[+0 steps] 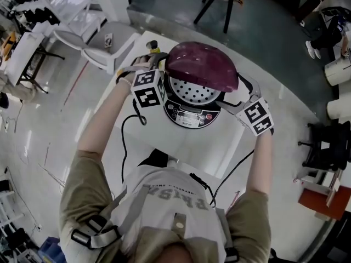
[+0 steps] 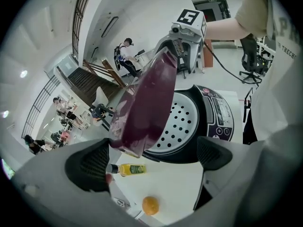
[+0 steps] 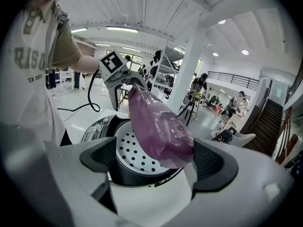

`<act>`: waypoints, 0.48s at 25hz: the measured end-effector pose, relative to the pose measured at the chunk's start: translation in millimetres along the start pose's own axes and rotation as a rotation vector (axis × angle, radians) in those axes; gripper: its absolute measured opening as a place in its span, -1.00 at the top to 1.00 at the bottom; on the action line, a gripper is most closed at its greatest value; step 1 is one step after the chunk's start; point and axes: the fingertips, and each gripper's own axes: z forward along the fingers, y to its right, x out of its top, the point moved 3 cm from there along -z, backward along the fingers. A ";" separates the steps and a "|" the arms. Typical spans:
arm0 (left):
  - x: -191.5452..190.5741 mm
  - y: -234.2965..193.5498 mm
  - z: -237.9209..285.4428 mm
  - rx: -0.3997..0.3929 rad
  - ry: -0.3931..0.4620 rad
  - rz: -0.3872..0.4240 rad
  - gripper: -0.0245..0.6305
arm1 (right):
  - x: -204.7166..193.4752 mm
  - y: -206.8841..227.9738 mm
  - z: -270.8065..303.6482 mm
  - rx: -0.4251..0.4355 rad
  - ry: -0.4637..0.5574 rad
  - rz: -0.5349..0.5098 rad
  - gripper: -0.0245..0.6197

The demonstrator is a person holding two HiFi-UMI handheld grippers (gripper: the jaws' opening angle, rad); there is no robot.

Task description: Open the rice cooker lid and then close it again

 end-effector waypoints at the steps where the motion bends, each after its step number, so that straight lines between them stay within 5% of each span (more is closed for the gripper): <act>1: -0.8 2.4 0.2 -0.002 -0.005 0.001 -0.87 | -1.2 -2.5 -0.7 0.003 -0.001 -0.001 -0.57; 12: -17.0 28.9 7.6 -0.041 -0.084 0.063 -0.89 | -14.7 -31.9 -0.1 0.063 -0.070 -0.031 -0.57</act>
